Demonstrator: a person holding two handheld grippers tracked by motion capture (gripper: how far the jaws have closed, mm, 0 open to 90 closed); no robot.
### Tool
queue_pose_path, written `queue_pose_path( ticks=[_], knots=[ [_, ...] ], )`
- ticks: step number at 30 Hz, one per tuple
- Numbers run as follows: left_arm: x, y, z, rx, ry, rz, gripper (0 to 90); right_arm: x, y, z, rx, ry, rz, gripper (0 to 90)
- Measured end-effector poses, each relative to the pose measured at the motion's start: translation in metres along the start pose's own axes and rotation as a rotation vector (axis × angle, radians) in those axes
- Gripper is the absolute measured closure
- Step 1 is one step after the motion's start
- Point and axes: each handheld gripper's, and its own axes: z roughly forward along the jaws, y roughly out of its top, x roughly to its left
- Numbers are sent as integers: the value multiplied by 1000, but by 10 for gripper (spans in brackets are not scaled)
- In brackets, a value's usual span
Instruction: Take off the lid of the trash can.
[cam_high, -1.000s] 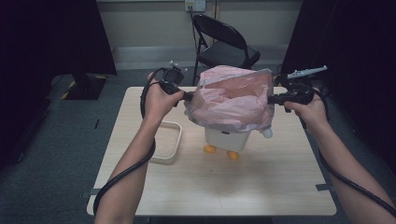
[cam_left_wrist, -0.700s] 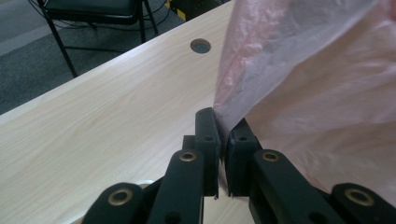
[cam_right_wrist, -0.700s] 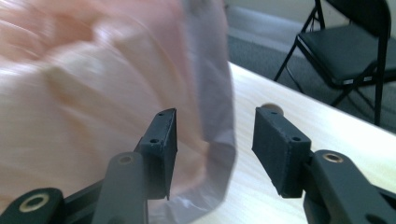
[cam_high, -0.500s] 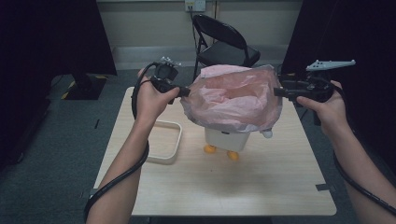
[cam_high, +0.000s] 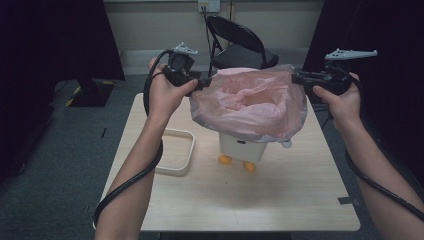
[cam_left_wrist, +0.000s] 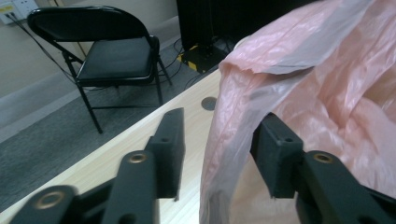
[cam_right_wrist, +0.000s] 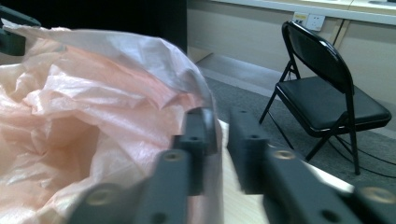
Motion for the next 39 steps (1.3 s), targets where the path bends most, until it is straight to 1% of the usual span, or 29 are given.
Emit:
queue_pose_path(
  ticks=[1,2,3,4,5,7,8,9,11,13,14,15,16,17,18,20,21,22,25,27,29,30,32,33,34,35,36,38,39],
  knots=[
    [1,2,1,-14,-5,1,573,-1,0,2,5,16,9,856],
    [2,3,1,-25,-2,-2,587,-2,1,4,9,24,22,870],
    [2,4,0,-42,0,-23,588,-4,1,6,10,21,36,892],
    [3,5,-1,-52,-10,-41,624,-6,1,9,20,30,52,900],
    [4,7,-2,-48,-27,-55,712,-8,1,11,25,36,61,900],
    [5,10,1,-38,-31,-73,787,-12,1,17,53,21,57,900],
    [7,10,4,-29,-34,-89,812,-13,0,20,61,26,60,900],
    [8,10,7,-28,-28,-97,820,-15,-2,23,68,27,70,900],
    [13,8,14,-14,-28,-119,857,-17,-6,31,110,26,69,900],
    [17,6,22,-9,-30,-153,876,-18,-14,39,136,40,87,900],
    [19,5,24,-7,-37,-156,892,-19,-18,42,151,49,106,900],
    [21,4,28,-8,-30,-166,899,-20,-22,44,151,75,139,900],
    [22,3,32,3,-41,-177,900,-19,-29,50,183,98,160,900],
    [23,2,35,10,-45,-187,900,-16,-32,53,211,77,121,900],
    [23,1,39,17,-35,-184,900,-15,-34,55,218,77,100,900],
    [26,-1,49,45,-44,-199,900,-12,-37,58,239,75,78,900],
    [27,-3,53,51,-31,-204,900,-12,-38,58,241,74,68,900],
    [27,-5,59,79,-31,-216,900,-11,-39,59,245,80,61,900],
    [29,-15,77,178,-57,-251,900,-10,-40,57,240,80,56,900],
    [28,-22,84,183,-93,-262,900,-11,-41,54,221,73,42,900],
    [24,-23,84,179,-75,-237,900,-12,-44,52,195,71,33,900],
    [24,-23,84,180,-79,-238,900,-12,-46,52,191,74,38,900],
    [31,-28,88,168,-95,-291,900,-11,-48,53,182,87,47,900],
    [34,-30,89,182,-94,-312,900,-10,-49,54,175,91,58,900],
    [35,-31,90,218,-53,-292,900,-9,-48,54,174,86,56,900],
    [35,-34,91,212,-37,-281,900,-7,-46,54,176,72,43,900],
    [36,-35,91,210,-36,-285,900,-6,-43,52,168,64,36,900],
    [36,-38,91,199,-61,-292,900,-7,-39,50,148,58,41,900],
    [34,-39,90,202,-65,-286,900,-8,-38,50,155,54,39,900]
  ],
)
